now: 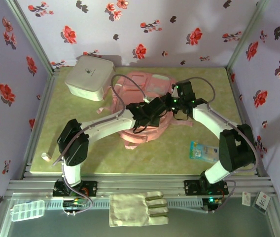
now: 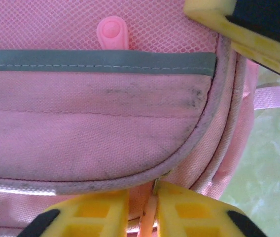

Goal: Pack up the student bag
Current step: Unzip the student bag at the center of the table.

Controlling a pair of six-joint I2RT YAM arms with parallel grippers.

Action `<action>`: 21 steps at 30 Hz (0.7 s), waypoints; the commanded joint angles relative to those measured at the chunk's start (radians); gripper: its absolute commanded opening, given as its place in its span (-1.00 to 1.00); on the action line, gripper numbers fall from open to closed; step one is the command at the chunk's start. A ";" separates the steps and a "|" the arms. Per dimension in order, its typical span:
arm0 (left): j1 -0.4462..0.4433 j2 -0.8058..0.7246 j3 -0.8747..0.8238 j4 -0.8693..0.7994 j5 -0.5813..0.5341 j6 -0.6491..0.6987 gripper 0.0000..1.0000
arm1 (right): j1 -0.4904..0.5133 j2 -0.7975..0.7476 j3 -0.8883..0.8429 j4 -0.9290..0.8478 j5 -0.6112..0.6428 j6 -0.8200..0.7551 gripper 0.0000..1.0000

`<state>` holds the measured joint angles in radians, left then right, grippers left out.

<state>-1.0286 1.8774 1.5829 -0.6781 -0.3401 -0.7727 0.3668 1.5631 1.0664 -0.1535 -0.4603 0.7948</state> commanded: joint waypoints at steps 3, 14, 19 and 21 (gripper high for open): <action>-0.008 0.000 0.020 -0.038 -0.046 0.001 -0.90 | 0.003 -0.043 0.009 0.049 -0.034 0.004 -0.85; 0.072 -0.232 -0.256 0.082 -0.004 0.120 -1.00 | -0.068 -0.037 -0.015 -0.028 0.135 -0.023 -0.96; 0.193 -0.355 -0.429 0.149 0.069 0.214 -1.00 | -0.094 -0.001 0.007 -0.027 0.164 -0.050 -0.96; 0.244 -0.377 -0.445 0.149 0.101 0.230 -1.00 | -0.100 -0.005 0.001 -0.013 0.175 -0.057 -0.90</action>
<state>-0.8391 1.5520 1.1736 -0.4908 -0.2523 -0.6094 0.3241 1.5528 1.0550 -0.1883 -0.4187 0.7769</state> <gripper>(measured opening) 0.066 0.077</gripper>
